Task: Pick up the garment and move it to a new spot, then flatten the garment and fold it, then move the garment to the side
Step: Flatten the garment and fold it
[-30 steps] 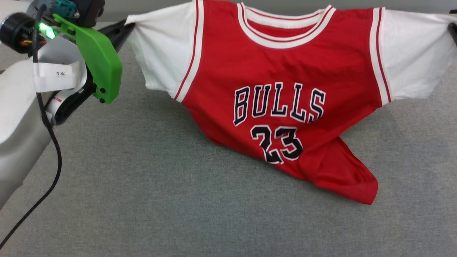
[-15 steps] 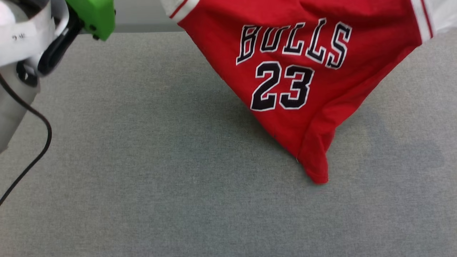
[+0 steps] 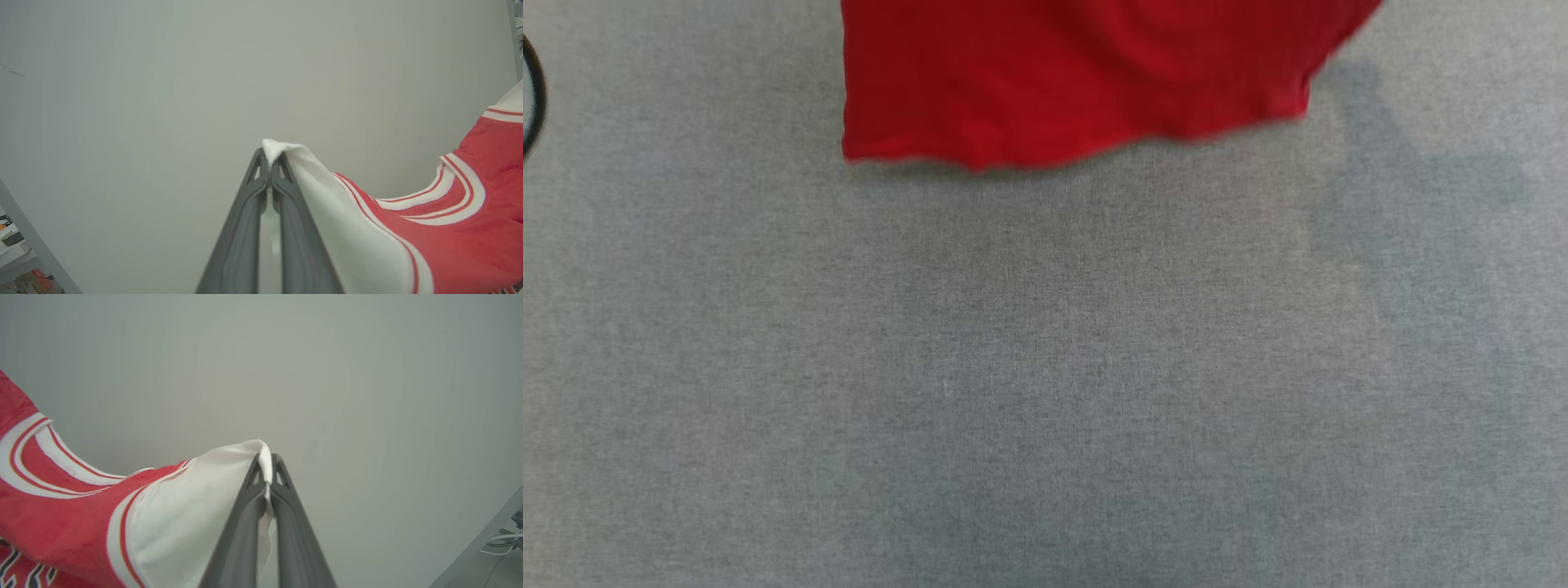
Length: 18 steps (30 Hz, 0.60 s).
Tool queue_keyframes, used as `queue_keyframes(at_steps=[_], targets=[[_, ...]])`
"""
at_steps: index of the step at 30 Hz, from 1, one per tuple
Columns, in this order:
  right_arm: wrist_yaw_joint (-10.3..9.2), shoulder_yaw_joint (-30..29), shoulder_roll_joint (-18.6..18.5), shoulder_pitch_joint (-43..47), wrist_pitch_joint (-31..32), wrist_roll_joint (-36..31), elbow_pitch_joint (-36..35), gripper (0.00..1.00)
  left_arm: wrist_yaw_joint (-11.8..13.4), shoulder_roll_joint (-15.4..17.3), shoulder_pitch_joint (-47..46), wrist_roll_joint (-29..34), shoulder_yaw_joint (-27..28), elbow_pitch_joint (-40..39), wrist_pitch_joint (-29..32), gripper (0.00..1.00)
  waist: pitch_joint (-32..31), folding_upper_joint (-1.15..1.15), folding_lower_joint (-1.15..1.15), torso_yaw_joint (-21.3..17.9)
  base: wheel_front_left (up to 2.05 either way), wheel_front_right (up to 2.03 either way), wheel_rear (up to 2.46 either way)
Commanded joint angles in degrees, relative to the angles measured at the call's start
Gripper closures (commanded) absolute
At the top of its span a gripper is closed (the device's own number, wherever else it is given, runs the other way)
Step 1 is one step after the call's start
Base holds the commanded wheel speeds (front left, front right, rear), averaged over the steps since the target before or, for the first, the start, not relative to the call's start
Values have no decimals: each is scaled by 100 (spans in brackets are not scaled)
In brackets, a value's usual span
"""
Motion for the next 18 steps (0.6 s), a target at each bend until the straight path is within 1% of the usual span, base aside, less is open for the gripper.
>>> queue_keyframes(at_steps=[1, 5, 9, 14, 18], targets=[[-4, 61, 53, -291, -85, -111, 159, 100, -48, -62, -288, 95, 14, 175, -72, 100, 400, 0, 0, -80, 0, 0, 0], [-4, 191, 148, -1027, -286, -291, 688, 100, -102, -207, -1005, 311, 62, 778, -386, 100, 564, 0, 0, -77, 0, 0, 0], [-4, 310, 280, -1677, -483, -384, 1219, 100, -193, -404, -1471, 336, 77, 1342, -626, 100, 691, 0, 0, -62, 0, 0, 0], [-4, 517, 443, -2222, -783, -388, 1772, 100, -295, -593, -1773, 295, 30, 1916, -867, 100, 924, 0, 0, -68, 0, 0, 0], [-4, 707, 598, -2384, -992, -287, 2140, 100, -345, -657, -1800, 226, -30, 2314, -1002, 100, 1165, 0, 0, -121, 0, 0, 0]])
